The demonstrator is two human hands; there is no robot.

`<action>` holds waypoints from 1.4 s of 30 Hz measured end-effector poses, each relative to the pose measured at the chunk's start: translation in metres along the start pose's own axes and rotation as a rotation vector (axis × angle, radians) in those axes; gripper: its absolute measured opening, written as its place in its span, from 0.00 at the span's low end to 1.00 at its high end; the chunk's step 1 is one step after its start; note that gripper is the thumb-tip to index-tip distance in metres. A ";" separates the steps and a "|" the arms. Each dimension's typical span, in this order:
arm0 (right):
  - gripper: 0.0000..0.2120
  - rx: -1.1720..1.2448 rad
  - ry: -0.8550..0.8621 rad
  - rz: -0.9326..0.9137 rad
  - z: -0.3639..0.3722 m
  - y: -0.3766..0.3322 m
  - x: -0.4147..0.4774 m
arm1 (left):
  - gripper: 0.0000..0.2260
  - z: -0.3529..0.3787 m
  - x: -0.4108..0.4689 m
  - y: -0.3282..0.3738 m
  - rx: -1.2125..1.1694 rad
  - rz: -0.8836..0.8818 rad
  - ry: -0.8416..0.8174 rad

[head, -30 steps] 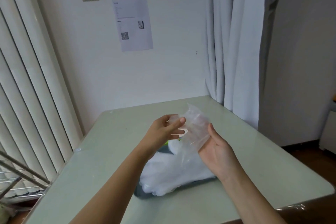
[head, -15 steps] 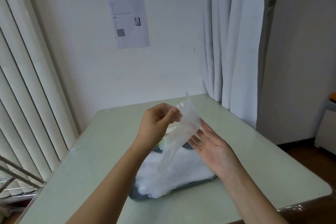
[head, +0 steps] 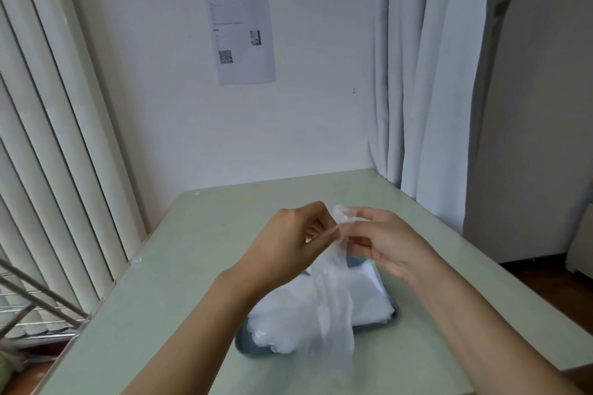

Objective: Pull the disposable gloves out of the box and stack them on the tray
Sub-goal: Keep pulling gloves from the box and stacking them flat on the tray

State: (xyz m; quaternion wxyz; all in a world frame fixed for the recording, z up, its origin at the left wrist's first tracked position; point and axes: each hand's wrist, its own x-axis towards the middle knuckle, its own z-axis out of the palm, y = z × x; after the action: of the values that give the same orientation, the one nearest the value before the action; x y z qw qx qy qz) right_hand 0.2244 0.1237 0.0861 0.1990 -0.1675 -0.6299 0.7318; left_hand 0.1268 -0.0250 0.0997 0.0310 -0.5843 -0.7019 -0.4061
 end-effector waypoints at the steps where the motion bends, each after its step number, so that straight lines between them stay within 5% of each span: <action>1: 0.12 0.011 0.045 -0.025 -0.001 0.000 0.000 | 0.04 0.000 -0.002 0.000 -0.025 -0.022 0.022; 5: 0.11 0.083 0.113 -0.073 -0.017 0.007 -0.002 | 0.06 -0.013 -0.006 -0.001 -0.370 -0.220 0.204; 8: 0.16 -0.053 -0.025 0.009 -0.035 0.011 -0.006 | 0.06 -0.027 -0.008 0.001 -0.705 -0.367 0.218; 11: 0.28 -0.298 -0.330 0.123 -0.045 0.008 -0.009 | 0.08 -0.034 -0.011 -0.001 -0.673 -0.401 0.103; 14: 0.40 -0.382 -0.389 0.094 -0.045 0.001 -0.003 | 0.08 -0.037 -0.008 -0.006 -0.611 -0.392 0.025; 21: 0.09 -0.263 -0.279 -0.099 -0.010 -0.005 0.009 | 0.08 -0.037 0.000 -0.023 -0.778 -0.485 0.004; 25: 0.09 -0.252 -0.132 -0.137 -0.002 -0.008 0.013 | 0.14 -0.029 -0.010 -0.041 -0.686 -0.653 -0.128; 30: 0.09 -0.405 -0.040 -0.082 -0.003 -0.003 0.021 | 0.20 -0.016 -0.020 -0.070 -0.448 -0.591 -0.406; 38: 0.09 -0.452 0.009 -0.059 -0.010 0.017 0.029 | 0.11 0.009 -0.017 -0.090 -0.484 -0.676 -0.441; 42: 0.08 -0.403 -0.022 -0.071 -0.017 0.024 0.033 | 0.09 0.025 -0.017 -0.089 -0.496 -0.727 -0.312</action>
State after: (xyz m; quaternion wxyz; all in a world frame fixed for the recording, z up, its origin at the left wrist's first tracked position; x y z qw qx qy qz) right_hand 0.2030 0.1520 0.0601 0.1804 -0.1736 -0.7712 0.5852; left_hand 0.0679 -0.0225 0.0269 -0.3598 -0.3444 -0.7390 -0.4537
